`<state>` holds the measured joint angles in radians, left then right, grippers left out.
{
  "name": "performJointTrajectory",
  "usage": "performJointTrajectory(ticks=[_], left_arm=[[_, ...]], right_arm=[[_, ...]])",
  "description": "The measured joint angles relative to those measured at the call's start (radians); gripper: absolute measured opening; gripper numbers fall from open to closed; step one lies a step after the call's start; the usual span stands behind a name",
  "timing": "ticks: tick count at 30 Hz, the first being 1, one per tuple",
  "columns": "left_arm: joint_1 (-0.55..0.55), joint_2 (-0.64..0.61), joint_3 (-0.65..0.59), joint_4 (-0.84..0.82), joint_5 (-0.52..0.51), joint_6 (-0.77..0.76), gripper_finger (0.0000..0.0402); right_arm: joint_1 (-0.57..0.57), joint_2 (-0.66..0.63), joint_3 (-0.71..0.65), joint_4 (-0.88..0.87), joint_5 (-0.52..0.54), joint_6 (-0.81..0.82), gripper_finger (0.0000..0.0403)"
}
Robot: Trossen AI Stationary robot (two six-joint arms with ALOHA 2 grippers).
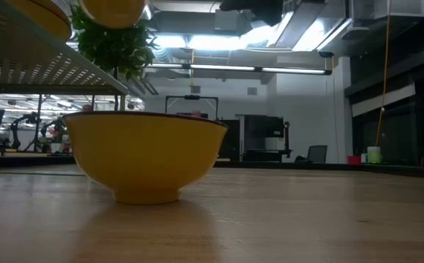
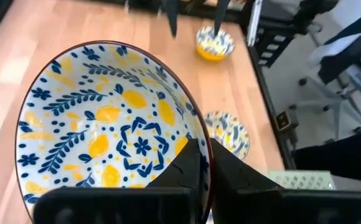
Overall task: Pick & Place Mini bowls
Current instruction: Stack the patterned bowl on top of the patterned bowl on the shelf
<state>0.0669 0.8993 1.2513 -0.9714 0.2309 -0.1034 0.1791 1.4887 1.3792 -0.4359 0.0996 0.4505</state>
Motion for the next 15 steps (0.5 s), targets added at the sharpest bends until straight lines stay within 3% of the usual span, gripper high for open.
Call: performJointTrajectory(ticks=[15], left_arm=[[-0.083, 0.023, 0.005, -0.215, -0.154, -0.055, 0.0005]], right_arm=[[0.000, 0.000, 0.001, -0.060, 0.065, 0.056, 0.0255]])
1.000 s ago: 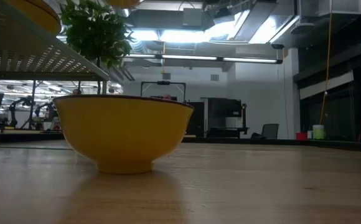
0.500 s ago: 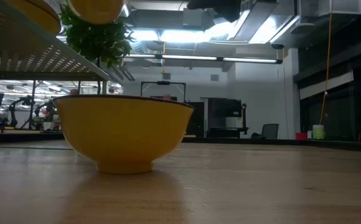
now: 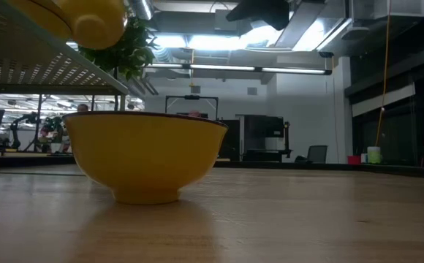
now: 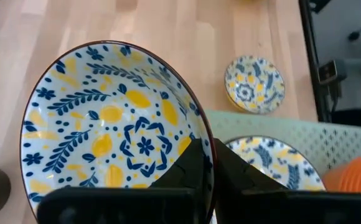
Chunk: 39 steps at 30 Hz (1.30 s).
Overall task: Pick & Place Mini bowls
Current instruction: Stack the patterned bowl on top of the patterned bowl on the shelf
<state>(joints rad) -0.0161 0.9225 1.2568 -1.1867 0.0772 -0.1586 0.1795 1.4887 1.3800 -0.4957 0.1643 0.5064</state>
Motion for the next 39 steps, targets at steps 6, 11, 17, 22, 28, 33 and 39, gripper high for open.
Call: performJointTrajectory(ticks=[6, 11, 17, 22, 28, 33, 39], left_arm=[[-0.054, 0.000, 0.000, -0.055, -0.023, 0.015, 0.0006], [-0.128, 0.001, 0.000, -0.054, -0.025, 0.034, 0.0006], [-0.249, -0.001, 0.000, -0.044, 0.003, 0.105, 0.0006], [-0.357, 0.003, -0.001, -0.045, 0.029, 0.137, 0.0006], [-0.459, 0.009, -0.001, -0.062, -0.008, 0.140, 0.0007], [-0.527, 0.049, -0.001, -0.159, -0.072, 0.192, 0.0007], [-0.575, 0.104, -0.001, -0.169, -0.118, 0.221, 0.0008]], right_arm=[[0.000, 0.000, 0.000, -0.001, 0.001, 0.008, 0.0255], [0.000, 0.000, 0.000, -0.003, 0.001, 0.010, 0.0255], [0.000, 0.000, 0.000, -0.003, 0.001, 0.010, 0.0255], [0.000, 0.000, 0.000, -0.003, 0.002, 0.010, 0.0255], [0.000, 0.000, 0.000, -0.003, 0.038, 0.017, 0.0255], [0.000, 0.000, 0.000, -0.003, 0.069, 0.018, 0.0255], [0.000, 0.000, 0.000, -0.003, 0.072, 0.039, 0.0255]])
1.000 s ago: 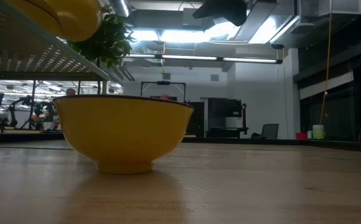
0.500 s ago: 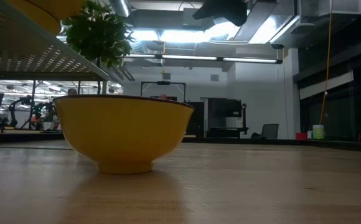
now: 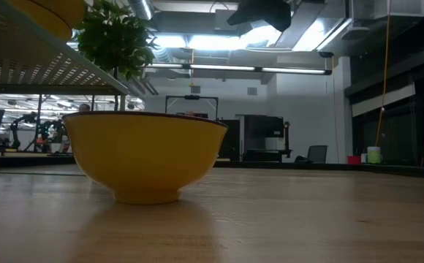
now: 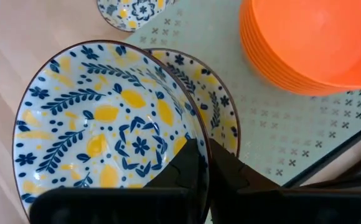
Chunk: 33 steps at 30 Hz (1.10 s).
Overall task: Pick & Place Mini bowls
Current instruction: Stack the patterned bowl on top of the patterned bowl on the shelf
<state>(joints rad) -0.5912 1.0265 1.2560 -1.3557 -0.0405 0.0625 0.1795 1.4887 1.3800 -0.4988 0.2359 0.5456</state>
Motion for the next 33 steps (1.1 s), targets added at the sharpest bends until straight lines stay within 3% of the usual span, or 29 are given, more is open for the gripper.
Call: performJointTrajectory(ticks=[12, 27, 33], left_arm=[[-0.051, 0.053, 0.000, -0.003, -0.012, 0.004, 0.0013], [-0.051, 0.052, -0.043, 0.001, 0.011, -0.117, 0.0097], [-0.051, 0.048, -0.026, 0.033, 0.026, -0.154, 0.0111]], right_arm=[[0.000, 0.000, 0.000, 0.000, 0.000, 0.004, 0.0255], [0.000, 0.000, 0.000, 0.000, 0.000, 0.004, 0.0255], [0.000, 0.000, 0.000, 0.016, 0.000, 0.004, 0.0255]])
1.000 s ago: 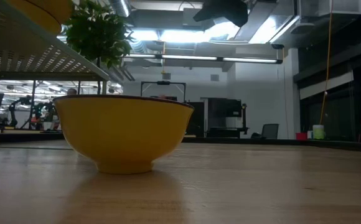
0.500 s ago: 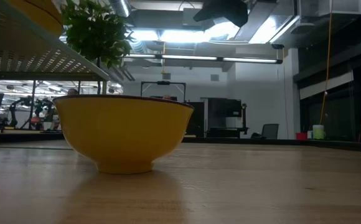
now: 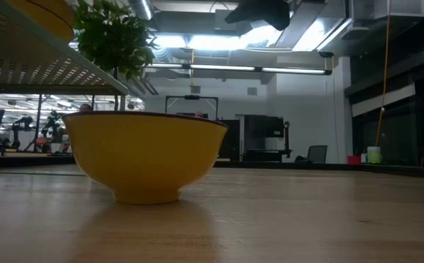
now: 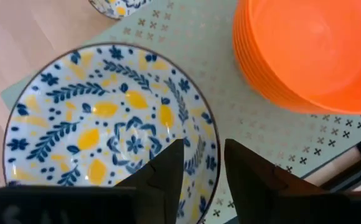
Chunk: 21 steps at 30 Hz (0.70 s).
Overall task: Pick & Place Mini bowls
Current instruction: Stack the patterned bowl on top of the patterned bowl on the shelf
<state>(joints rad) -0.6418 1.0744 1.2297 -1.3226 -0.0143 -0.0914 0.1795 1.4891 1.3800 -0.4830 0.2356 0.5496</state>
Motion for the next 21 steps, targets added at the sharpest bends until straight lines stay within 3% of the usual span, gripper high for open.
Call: performJointTrajectory(ticks=[12, 21], left_arm=[[0.002, -0.024, 0.065, 0.018, -0.023, 0.001, 0.0111], [0.003, -0.087, 0.141, 0.019, -0.099, -0.002, 0.0105]], right_arm=[[0.000, 0.000, 0.000, 0.007, -0.041, 0.028, 0.0255], [0.043, 0.000, 0.001, -0.079, -0.157, 0.238, 0.0254]])
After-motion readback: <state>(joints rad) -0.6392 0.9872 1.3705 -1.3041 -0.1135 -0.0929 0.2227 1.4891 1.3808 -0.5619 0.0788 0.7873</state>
